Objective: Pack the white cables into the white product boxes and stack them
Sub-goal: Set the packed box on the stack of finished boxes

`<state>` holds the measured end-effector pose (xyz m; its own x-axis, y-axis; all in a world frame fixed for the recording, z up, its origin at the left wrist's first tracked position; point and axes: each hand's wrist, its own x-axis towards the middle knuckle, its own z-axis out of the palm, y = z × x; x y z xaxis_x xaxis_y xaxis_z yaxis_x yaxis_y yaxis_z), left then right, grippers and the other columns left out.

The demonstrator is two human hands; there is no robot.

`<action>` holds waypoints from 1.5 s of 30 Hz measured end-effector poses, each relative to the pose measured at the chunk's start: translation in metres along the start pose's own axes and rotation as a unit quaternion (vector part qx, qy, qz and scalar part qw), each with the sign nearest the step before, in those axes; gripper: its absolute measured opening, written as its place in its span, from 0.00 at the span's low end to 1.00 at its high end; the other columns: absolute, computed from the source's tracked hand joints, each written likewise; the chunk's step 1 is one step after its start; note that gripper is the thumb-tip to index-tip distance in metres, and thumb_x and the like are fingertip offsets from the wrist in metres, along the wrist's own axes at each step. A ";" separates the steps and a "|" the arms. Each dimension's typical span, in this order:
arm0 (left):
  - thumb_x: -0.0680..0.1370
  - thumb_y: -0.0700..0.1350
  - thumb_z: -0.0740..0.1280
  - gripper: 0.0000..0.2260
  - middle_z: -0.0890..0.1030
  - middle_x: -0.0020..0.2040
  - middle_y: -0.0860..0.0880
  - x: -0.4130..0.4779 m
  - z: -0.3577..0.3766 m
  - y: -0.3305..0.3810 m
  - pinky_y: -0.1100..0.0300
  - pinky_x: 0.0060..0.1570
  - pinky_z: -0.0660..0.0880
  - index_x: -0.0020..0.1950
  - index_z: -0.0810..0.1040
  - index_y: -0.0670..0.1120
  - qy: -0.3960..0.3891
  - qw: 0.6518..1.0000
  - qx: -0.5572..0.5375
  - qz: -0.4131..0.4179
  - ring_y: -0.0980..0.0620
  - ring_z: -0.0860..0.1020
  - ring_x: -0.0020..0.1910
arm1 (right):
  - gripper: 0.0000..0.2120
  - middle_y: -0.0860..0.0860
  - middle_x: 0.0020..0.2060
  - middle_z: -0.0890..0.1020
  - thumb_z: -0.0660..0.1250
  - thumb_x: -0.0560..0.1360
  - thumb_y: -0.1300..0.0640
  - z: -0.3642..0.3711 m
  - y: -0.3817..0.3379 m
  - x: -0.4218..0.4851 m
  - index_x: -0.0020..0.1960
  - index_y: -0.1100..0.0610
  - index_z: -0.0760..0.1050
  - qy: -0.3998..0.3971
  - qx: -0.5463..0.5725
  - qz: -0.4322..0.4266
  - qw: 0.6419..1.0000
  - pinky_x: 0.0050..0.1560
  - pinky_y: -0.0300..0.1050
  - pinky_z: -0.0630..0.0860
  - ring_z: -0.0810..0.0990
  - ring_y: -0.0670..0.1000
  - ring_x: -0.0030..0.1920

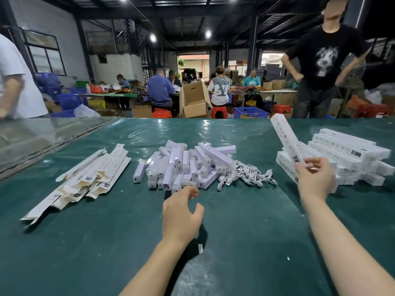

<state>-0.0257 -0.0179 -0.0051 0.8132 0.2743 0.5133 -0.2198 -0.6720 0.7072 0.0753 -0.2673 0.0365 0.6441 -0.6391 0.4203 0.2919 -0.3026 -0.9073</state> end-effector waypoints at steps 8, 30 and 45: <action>0.69 0.38 0.66 0.12 0.73 0.37 0.65 0.001 0.003 -0.004 0.57 0.50 0.70 0.38 0.72 0.56 -0.039 0.999 0.014 0.006 0.70 0.70 0.40 | 0.14 0.62 0.65 0.67 0.64 0.73 0.68 -0.007 0.007 0.044 0.58 0.62 0.74 -0.020 -0.230 0.071 0.970 0.54 0.45 0.67 0.72 0.60 0.57; 0.72 0.42 0.65 0.16 0.75 0.60 0.48 0.052 -0.023 -0.050 0.55 0.57 0.65 0.59 0.73 0.45 0.004 0.979 0.201 -0.044 0.47 0.66 0.63 | 0.07 0.49 0.49 0.74 0.60 0.73 0.55 0.040 0.002 -0.111 0.48 0.51 0.76 -0.382 -0.349 -0.161 0.840 0.50 0.45 0.62 0.69 0.53 0.54; 0.76 0.54 0.58 0.20 0.69 0.67 0.45 0.090 -0.094 -0.128 0.49 0.65 0.62 0.63 0.71 0.44 -0.091 0.868 0.427 -0.238 0.43 0.63 0.68 | 0.05 0.47 0.44 0.70 0.60 0.73 0.55 0.044 0.006 -0.110 0.45 0.51 0.75 -0.391 -0.336 -0.155 0.843 0.49 0.44 0.62 0.69 0.52 0.53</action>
<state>0.0247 0.1575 -0.0043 0.7906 0.6002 0.1214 0.5810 -0.7978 0.1611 0.0374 -0.1682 -0.0152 0.9564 0.1255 0.2637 0.2340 -0.8698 -0.4344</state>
